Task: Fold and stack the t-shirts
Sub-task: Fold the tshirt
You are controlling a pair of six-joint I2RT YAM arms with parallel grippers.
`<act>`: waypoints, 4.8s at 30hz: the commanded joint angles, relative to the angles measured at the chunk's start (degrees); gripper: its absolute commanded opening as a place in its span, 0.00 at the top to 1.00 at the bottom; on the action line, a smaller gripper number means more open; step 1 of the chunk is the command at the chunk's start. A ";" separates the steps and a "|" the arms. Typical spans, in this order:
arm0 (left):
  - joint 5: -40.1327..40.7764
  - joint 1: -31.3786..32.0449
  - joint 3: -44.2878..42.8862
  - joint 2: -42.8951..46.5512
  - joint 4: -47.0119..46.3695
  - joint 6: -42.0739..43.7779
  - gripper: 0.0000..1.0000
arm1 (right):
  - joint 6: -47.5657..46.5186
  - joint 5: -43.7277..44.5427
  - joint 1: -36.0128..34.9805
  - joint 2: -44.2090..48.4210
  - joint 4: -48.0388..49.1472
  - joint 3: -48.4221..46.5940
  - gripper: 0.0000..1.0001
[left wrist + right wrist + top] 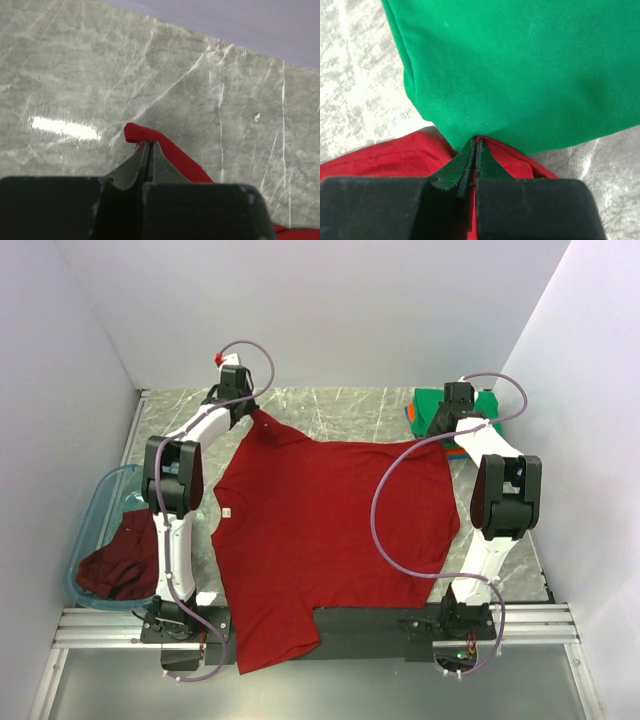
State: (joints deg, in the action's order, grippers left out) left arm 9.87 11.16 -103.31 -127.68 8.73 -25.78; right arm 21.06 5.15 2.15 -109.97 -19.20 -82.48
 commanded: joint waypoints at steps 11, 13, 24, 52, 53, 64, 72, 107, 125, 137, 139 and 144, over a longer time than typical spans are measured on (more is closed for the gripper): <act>1.64 -0.17 16.09 18.23 2.95 -10.24 1.00 | -1.20 0.48 0.31 5.73 -1.98 0.74 1.00; 2.52 0.00 19.09 20.96 3.22 -11.83 1.00 | -1.28 0.56 0.31 6.87 -2.77 1.44 1.00; 6.82 2.55 36.59 38.63 11.47 -25.63 1.00 | 0.12 1.53 0.48 13.29 -4.00 5.13 1.00; 21.25 24.61 50.57 66.76 39.17 -49.62 0.99 | -2.95 -0.05 1.89 15.05 -5.67 3.64 1.00; 21.07 24.79 51.18 67.12 39.34 -49.80 0.99 | -2.95 0.04 1.89 15.14 -5.67 3.81 1.00; 15.80 27.24 55.05 69.49 36.79 -49.10 1.00 | -3.31 2.49 2.15 17.42 -6.99 6.18 1.00; 15.62 27.87 56.46 71.08 37.32 -49.19 1.00 | -1.37 5.04 2.15 21.73 -7.34 12.51 1.00; 15.53 27.86 59.45 71.52 32.85 -47.18 0.99 | -2.33 -12.69 -7.47 40.26 -6.47 28.33 0.16; 9.47 11.69 46.80 48.07 14.83 -28.98 0.99 | -3.57 -16.23 -49.25 24.30 4.43 22.47 0.16; 2.62 5.54 42.22 36.27 11.14 -25.11 0.99 | 3.98 -5.59 -56.12 5.13 9.53 10.94 0.20; 1.74 5.10 43.01 36.10 10.26 -25.11 0.99 | 5.48 -5.24 -56.56 3.10 10.67 10.15 0.21; 0.42 4.66 44.51 35.92 8.94 -24.93 0.99 | 8.64 -2.25 -57.08 -0.50 13.22 9.09 0.23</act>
State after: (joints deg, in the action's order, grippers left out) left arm 12.08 16.19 -59.33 -92.05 20.38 -51.90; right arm 26.39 -0.54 -54.26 -109.19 -10.24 -70.89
